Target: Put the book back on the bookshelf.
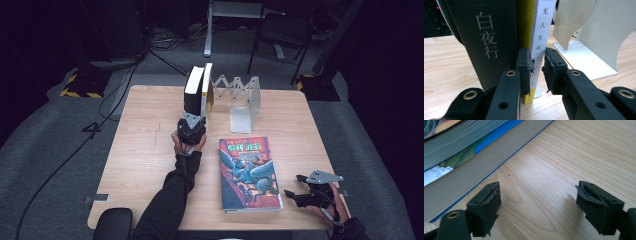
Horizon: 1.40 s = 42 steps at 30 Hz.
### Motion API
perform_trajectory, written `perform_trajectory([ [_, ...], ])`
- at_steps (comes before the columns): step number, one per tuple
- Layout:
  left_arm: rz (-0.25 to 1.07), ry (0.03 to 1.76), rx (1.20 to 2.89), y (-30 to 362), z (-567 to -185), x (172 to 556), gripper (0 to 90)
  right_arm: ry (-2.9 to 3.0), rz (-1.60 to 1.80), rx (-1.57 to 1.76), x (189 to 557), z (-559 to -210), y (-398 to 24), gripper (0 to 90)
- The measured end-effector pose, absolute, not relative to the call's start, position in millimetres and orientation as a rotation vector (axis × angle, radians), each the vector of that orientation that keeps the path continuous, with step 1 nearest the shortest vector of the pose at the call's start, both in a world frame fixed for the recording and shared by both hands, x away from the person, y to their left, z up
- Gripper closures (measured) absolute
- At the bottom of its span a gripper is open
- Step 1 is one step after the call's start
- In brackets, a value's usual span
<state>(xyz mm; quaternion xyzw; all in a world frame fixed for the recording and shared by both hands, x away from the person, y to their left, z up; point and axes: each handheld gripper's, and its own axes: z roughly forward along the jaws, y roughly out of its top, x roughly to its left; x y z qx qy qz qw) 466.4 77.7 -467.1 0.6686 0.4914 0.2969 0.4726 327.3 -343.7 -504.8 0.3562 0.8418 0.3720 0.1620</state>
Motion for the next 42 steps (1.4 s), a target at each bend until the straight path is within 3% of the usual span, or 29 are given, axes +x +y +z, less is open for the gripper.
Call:
perform_trajectory([
  [11, 0.67, 1.095, 1.78, 74, -478, 456, 71.8, 2.402, 1.061, 1.016, 327, -505, -344, 19.9],
  [20, 0.594, 0.816, 2.097, 81, -472, 426, 55.5, 2.401, 1.061, 1.017, 327, -505, -344, 19.8],
  [26, 0.441, 0.726, 2.202, 94, -474, 401, 46.3, 2.401, 1.061, 1.017, 327, -505, -344, 19.9],
  [34, 0.344, 0.519, 2.363, 106, -488, 364, 37.8, 2.401, 1.061, 1.019, 327, -505, -344, 19.8],
  [42, 0.242, 0.496, 2.399, 112, -495, 346, 28.0, 2.399, 1.059, 1.021, 327, -505, -344, 19.8],
])
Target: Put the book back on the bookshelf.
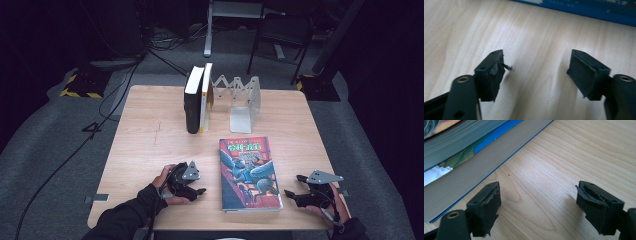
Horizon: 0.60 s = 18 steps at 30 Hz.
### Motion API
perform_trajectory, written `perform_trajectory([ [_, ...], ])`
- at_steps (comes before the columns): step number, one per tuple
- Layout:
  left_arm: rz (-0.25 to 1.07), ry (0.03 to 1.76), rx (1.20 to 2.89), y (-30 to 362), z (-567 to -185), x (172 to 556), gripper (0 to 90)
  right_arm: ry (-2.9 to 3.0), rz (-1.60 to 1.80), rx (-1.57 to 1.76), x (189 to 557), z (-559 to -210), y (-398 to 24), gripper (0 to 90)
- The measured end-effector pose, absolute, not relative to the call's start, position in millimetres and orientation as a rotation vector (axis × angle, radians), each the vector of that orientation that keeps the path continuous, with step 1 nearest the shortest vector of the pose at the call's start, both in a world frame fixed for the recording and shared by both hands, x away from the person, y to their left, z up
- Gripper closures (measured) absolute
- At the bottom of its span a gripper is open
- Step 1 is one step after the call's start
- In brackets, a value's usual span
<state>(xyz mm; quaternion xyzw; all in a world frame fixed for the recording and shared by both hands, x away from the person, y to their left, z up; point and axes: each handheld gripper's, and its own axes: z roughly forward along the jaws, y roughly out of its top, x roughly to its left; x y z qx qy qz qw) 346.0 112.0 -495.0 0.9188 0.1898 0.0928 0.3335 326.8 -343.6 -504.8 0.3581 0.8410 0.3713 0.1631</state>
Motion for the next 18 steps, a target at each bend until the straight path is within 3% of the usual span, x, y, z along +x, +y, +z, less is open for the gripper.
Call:
perform_trajectory([
  [5, 0.195, 0.486, 2.385, 115, -498, 340, 25.0, 2.405, 1.039, 1.012, 326, -503, -343, 21.4],
  [7, 0.177, 0.5, 2.365, 116, -500, 339, 24.5, 2.401, 0.999, 0.999, 325, -498, -342, 26.1],
  [10, 0.172, 0.483, 2.353, 117, -502, 339, 22.8, 2.348, 1.084, 1.021, 323, -482, -343, 30.8],
  [18, 0.17, 0.475, 2.338, 115, -504, 342, 16.1, 2.36, 1.198, 0.905, 319, -432, -323, 31.4],
])
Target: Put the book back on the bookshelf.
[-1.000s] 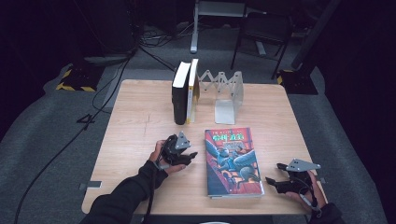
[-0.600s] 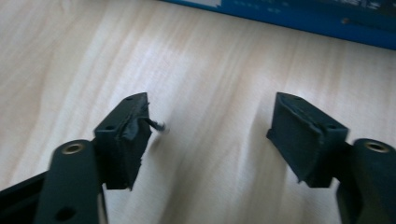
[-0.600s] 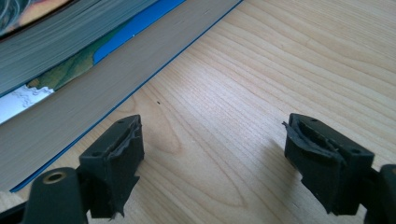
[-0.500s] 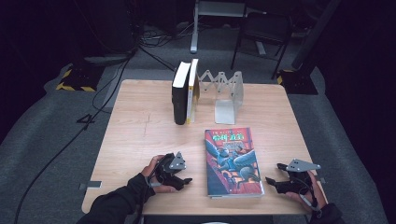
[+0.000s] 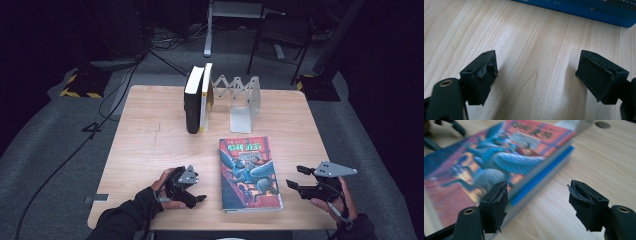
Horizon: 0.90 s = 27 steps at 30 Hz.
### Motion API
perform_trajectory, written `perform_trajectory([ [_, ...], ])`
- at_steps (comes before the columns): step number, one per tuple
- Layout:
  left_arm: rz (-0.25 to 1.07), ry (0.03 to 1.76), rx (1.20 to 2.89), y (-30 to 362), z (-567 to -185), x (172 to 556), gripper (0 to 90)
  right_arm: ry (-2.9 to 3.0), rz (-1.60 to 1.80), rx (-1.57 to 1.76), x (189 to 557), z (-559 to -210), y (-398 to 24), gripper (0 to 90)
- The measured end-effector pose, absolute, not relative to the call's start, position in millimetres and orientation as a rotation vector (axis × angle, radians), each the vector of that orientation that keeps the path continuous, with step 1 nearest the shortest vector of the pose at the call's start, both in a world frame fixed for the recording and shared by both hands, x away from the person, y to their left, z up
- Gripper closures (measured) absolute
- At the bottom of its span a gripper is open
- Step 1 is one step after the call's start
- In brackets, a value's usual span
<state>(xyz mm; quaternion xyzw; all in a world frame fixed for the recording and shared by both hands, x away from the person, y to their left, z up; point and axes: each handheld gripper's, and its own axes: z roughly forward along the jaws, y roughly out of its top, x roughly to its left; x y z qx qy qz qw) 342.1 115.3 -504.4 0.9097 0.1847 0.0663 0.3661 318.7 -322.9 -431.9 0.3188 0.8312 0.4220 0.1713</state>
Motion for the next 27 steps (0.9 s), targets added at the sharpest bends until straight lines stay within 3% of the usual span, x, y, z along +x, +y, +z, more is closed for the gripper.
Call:
perform_trajectory([
  [10, 0.155, 0.435, 2.353, 114, -504, 348, 15.0, 2.641, 1.111, 0.786, 333, -430, -275, 33.9],
  [27, 0.148, 0.414, 2.351, 110, -504, 352, 15.0, 2.762, 1.087, 0.885, 342, -452, -278, 26.8],
])
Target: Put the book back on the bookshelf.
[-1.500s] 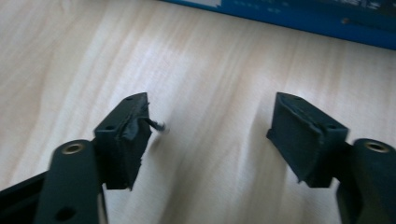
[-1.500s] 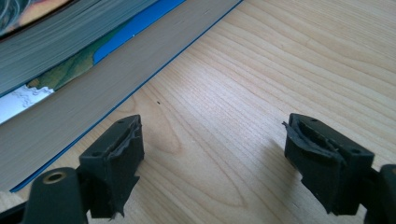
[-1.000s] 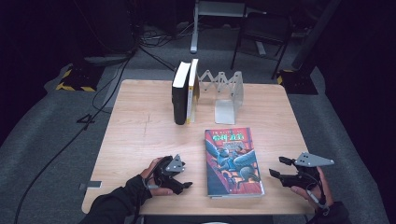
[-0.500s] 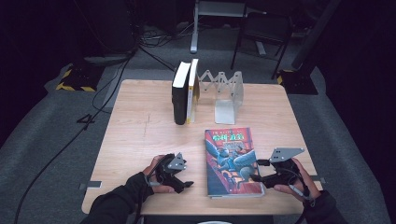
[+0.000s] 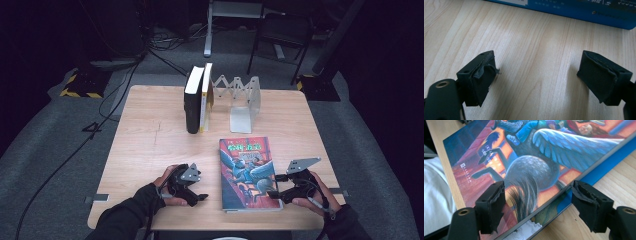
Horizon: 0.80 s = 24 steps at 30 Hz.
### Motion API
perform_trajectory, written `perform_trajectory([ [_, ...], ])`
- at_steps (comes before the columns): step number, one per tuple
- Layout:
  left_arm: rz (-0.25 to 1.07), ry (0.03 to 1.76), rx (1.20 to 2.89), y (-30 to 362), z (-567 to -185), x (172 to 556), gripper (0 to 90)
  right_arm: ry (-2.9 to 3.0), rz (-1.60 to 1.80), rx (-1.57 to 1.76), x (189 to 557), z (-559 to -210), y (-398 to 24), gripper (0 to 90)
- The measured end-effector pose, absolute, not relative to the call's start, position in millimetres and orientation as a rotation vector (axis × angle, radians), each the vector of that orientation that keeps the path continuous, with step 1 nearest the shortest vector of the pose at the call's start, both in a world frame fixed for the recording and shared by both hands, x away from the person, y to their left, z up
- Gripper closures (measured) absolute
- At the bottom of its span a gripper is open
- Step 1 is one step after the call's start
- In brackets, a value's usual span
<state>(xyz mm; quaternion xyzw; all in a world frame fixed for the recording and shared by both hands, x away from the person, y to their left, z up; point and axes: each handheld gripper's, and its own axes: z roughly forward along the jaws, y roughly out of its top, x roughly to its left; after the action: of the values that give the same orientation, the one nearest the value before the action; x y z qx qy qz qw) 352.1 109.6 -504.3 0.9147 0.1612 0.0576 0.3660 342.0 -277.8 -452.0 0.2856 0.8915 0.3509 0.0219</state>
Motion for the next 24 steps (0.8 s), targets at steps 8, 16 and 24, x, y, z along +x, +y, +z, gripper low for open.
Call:
perform_trajectory([
  [8, 0.153, 0.432, 2.35, 97, -504, 365, 15.1, 2.855, 1.05, 0.848, 352, -450, -277, 24.7],
  [16, 0.175, 0.477, 2.343, 84, -504, 397, 15.1, 2.812, 1.05, 0.8, 351, -448, -272, 26.4],
  [24, 0.171, 0.462, 2.345, 74, -504, 406, 15.1, 2.783, 1.081, 0.763, 356, -442, -268, 35.4],
])
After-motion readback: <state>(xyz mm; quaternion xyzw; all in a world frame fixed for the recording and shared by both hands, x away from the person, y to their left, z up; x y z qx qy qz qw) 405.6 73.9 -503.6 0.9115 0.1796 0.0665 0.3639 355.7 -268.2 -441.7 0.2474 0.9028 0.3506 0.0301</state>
